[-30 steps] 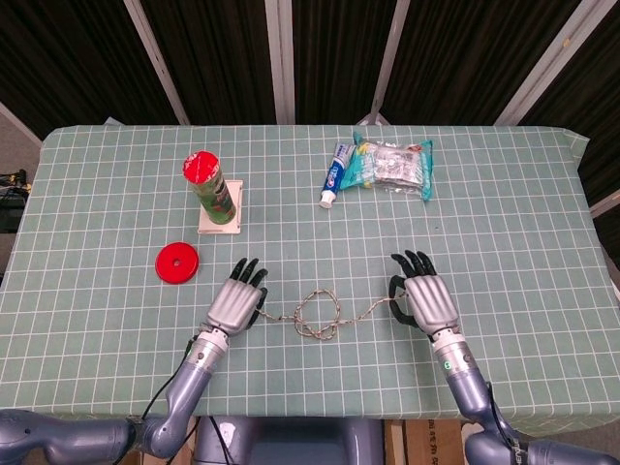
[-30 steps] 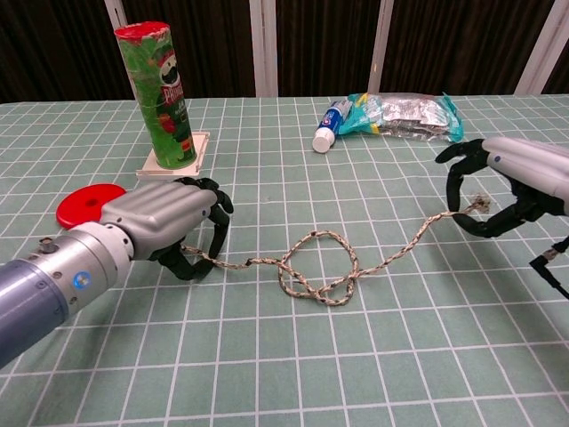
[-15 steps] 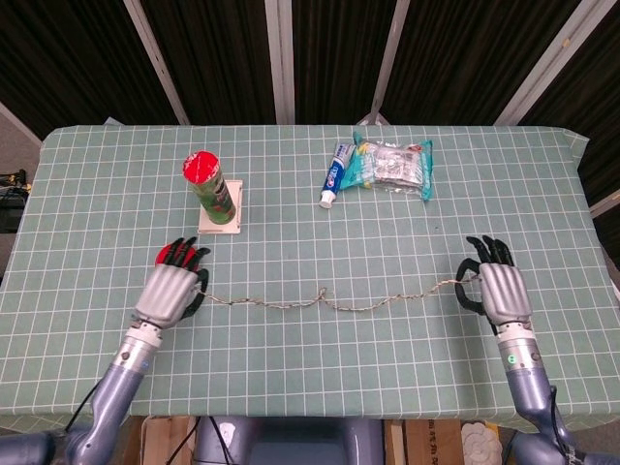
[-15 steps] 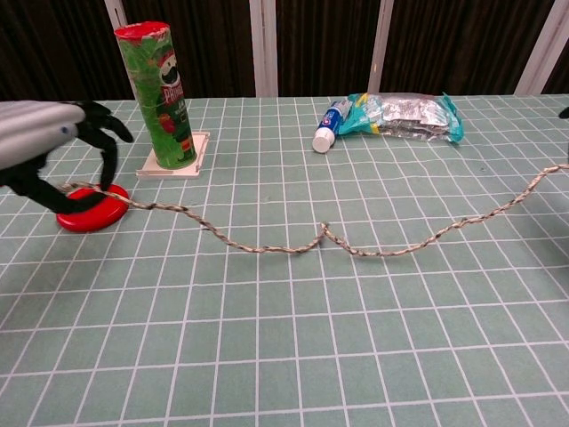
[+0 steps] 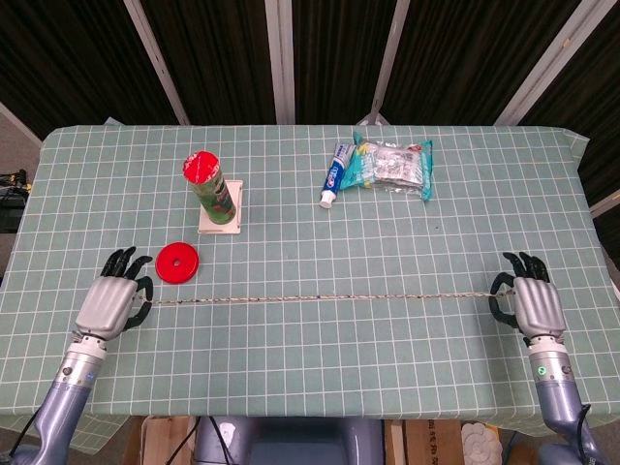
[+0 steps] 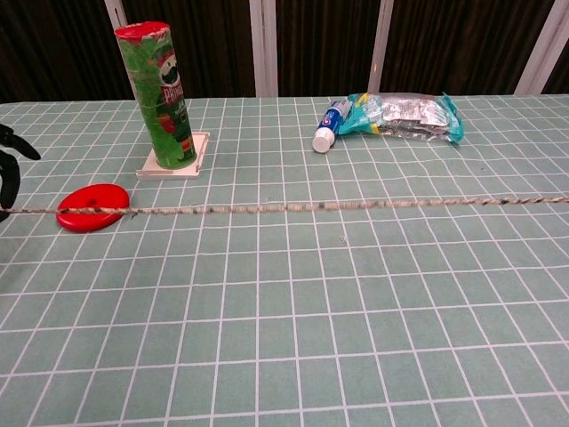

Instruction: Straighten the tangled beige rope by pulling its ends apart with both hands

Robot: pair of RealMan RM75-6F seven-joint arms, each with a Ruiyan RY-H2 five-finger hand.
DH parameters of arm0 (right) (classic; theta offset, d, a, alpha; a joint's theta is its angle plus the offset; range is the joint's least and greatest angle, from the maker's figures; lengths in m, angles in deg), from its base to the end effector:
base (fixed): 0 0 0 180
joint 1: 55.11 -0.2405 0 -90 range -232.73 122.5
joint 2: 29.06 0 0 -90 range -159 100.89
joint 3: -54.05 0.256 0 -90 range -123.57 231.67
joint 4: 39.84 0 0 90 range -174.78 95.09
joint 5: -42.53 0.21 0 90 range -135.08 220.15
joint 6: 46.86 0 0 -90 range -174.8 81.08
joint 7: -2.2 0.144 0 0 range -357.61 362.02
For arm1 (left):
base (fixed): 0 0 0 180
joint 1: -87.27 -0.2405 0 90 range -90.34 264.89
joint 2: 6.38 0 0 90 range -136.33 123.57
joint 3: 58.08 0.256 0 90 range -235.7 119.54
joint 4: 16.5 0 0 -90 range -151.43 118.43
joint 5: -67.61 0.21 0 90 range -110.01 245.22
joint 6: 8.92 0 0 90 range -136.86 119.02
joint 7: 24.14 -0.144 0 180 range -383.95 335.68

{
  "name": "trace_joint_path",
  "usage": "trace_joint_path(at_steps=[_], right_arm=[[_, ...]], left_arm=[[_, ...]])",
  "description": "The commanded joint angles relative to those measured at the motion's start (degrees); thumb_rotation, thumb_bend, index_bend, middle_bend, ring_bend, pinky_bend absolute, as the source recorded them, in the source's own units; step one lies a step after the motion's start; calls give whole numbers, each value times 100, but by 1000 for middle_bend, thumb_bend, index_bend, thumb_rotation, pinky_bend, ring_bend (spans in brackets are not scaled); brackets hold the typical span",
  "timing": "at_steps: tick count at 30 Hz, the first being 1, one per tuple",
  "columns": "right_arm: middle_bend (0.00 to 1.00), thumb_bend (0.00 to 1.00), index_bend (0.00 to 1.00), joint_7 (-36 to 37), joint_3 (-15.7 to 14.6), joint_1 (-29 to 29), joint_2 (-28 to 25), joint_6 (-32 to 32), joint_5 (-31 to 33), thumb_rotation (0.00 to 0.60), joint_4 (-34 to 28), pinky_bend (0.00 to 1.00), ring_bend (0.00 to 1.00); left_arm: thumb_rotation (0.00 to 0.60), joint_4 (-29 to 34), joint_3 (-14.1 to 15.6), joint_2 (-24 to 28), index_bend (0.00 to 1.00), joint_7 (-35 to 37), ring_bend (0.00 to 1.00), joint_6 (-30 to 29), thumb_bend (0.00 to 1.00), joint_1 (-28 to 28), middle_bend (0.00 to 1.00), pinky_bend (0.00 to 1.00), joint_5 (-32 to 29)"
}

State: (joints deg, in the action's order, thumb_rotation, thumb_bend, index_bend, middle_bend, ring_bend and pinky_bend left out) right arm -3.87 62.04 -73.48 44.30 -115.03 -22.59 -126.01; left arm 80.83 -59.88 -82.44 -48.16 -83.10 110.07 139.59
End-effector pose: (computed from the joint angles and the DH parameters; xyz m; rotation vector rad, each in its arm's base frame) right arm -0.3158 -0.2694 0.1051 1.3430 -1.0875 0.7784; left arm -0.2397 0.2522 0.0636 -1.6325 -0.8755 -0.7923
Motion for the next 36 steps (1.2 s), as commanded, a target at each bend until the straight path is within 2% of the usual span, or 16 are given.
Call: trace_joint_path(at_steps=[1, 10, 11, 13, 16, 17, 19, 26, 28, 31, 33, 36], right_arm=[[158, 463, 603, -26, -43, -3, 74, 115, 42, 600, 174, 0, 0], [158, 465, 594, -266, -116, -99, 374, 404, 109, 600, 703, 0, 0], [156, 464, 561, -293, -119, -109, 402, 432, 120, 600, 739, 0, 0], [134, 464, 455, -337, -137, -126, 430, 479, 112, 600, 786, 0, 0], [40, 463, 209, -350, -161, -135, 426, 535, 76, 600, 807, 0, 0], [10, 464, 88, -345, -167, -134, 405, 554, 66, 600, 789, 0, 0], [0, 464, 2, -380, -175, -132, 361, 583, 76, 600, 749, 0, 0], [0, 453, 0, -467, -117, -10, 112, 350, 107, 600, 319, 0, 0], [0, 449, 0, -423, -102, 68, 0, 185, 43, 600, 115, 0, 0], [0, 449, 0, -175, -148, 256, -228, -242, -377, 600, -225, 0, 0], [0, 448, 0, 28, -269, 414, -386, -623, -880, 600, -344, 0, 0], [0, 447, 0, 164, -452, 661, -552, -1207, -1494, 600, -394, 0, 0]], left_arm=[[600, -255, 24, -193, 630, 25, 0, 123, 542, -23, 157, 0, -90], [600, -783, 20, -661, 606, -175, 0, 389, 515, 24, 147, 0, -274], [600, -816, 14, -693, 599, -207, 0, 416, 494, 29, 143, 0, -308], [600, -844, 11, -718, 561, -273, 0, 459, 391, 35, 122, 0, -360], [600, -838, 21, -681, 480, -405, 0, 499, 278, 39, 87, 0, -410], [600, -812, 20, -647, 459, -440, 0, 505, 259, 34, 79, 0, -435], [600, -723, 18, -551, 411, -492, 0, 496, 213, 16, 53, 0, -469], [600, -18, -10, 0, 270, -290, 0, 228, 145, -175, 3, 0, -398], [600, 216, 18, 165, 195, -85, 0, 21, 132, -299, 0, 0, -211], [600, 406, 227, 394, 105, 337, 0, -558, 126, -612, 0, 0, 531], [600, 365, 462, 524, 82, 618, 0, -987, 124, -861, 0, 0, 1115], [600, 208, 749, 709, 70, 933, 0, -1436, 122, -1160, 0, 0, 1661]])
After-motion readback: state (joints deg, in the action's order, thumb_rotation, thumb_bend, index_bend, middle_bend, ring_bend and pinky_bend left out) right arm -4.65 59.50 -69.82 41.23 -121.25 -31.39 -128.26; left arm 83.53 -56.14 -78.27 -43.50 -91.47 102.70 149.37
